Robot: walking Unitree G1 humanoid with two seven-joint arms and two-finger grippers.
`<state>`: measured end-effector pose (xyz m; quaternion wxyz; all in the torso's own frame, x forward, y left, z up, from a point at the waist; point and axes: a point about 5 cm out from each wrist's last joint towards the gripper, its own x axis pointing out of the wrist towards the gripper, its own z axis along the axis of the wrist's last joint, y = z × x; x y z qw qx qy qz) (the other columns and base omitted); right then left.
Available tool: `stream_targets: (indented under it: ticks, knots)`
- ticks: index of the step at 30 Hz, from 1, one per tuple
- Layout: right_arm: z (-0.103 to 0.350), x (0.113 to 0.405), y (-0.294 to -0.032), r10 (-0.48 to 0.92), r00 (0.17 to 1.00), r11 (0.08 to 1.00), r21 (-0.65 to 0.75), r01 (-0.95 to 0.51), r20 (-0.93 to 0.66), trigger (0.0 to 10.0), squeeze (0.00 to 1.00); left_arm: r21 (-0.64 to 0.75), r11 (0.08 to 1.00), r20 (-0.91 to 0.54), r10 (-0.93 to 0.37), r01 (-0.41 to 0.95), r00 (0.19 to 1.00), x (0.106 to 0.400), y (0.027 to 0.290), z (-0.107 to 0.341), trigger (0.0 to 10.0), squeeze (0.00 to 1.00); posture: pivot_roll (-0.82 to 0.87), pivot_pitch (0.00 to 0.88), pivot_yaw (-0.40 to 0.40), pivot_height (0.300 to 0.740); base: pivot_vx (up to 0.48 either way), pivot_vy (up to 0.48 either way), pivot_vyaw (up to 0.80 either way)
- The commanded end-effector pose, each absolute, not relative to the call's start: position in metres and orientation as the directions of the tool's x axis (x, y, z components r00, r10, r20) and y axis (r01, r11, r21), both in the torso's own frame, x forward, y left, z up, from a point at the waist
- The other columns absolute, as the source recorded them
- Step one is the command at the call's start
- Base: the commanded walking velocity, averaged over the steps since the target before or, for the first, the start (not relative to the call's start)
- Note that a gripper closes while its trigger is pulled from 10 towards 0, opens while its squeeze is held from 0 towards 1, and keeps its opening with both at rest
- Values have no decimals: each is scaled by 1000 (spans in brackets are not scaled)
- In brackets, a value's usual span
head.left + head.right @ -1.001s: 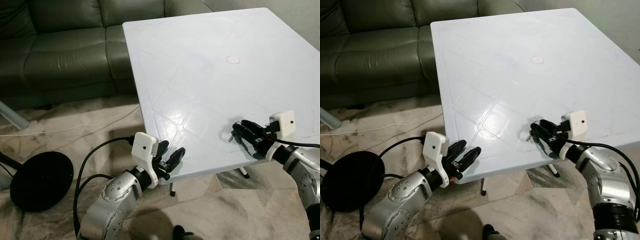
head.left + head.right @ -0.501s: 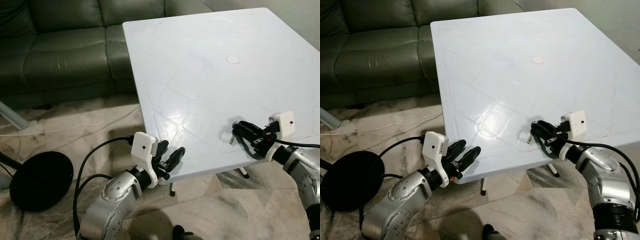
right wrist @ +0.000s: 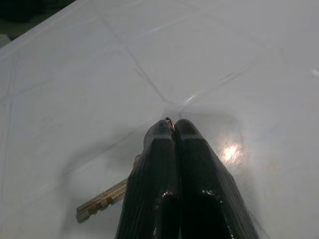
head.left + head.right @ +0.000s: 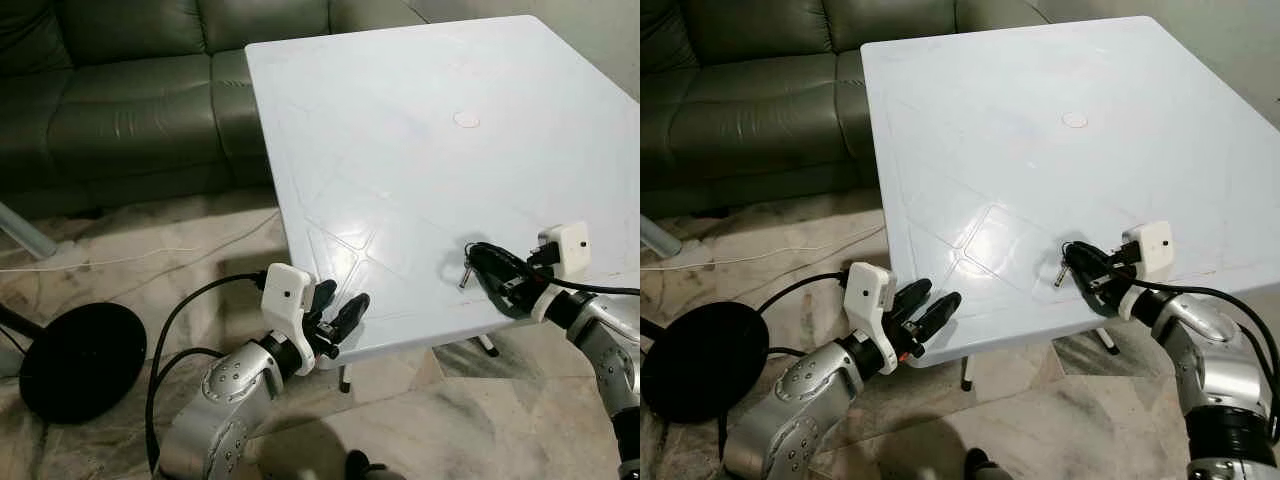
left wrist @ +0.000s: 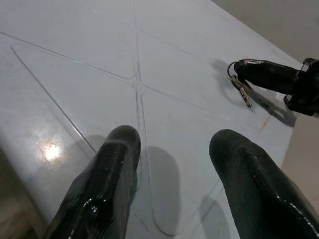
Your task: Hang keys on a hook
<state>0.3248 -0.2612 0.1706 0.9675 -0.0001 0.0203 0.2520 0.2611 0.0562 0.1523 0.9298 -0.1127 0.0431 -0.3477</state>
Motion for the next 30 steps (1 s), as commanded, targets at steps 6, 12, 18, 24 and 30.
stream_targets:
  ticks: [6, 12, 18, 24, 30]
  knots:
    - [188, 329, -262, 358, 919, 920, 107, -378, 169, 0, 0, -263, 754, 21, -619, 602, 785, 268, 60, 156, 10000, 0, 45, 235, 0, 740, 0, 0, 0]
    - [196, 327, -245, 260, 921, 932, 174, -318, 289, 0, 0, -265, 783, 68, -567, 563, 821, 280, 66, 164, 10000, 0, 34, 207, -1, 740, 0, 0, 0]
    - [194, 319, -242, 45, 938, 961, 240, -134, 343, 2000, 0, -277, 822, 130, -481, 498, 867, 301, 82, 178, 10000, 0, 27, 172, -1, 740, 0, 0, 0]
    - [195, 306, -233, -2, 928, 977, 201, -78, 373, 10000, 0, -250, 877, 197, -370, 411, 908, 318, 105, 191, 10000, 0, 20, 133, -4, 740, 0, 0, 0]
    - [201, 290, -216, -35, 909, 996, 87, -1, 415, 10000, 0, -252, 918, 271, -237, 306, 933, 332, 136, 202, 10000, 0, 7, 98, -2, 740, 0, 0, 0]
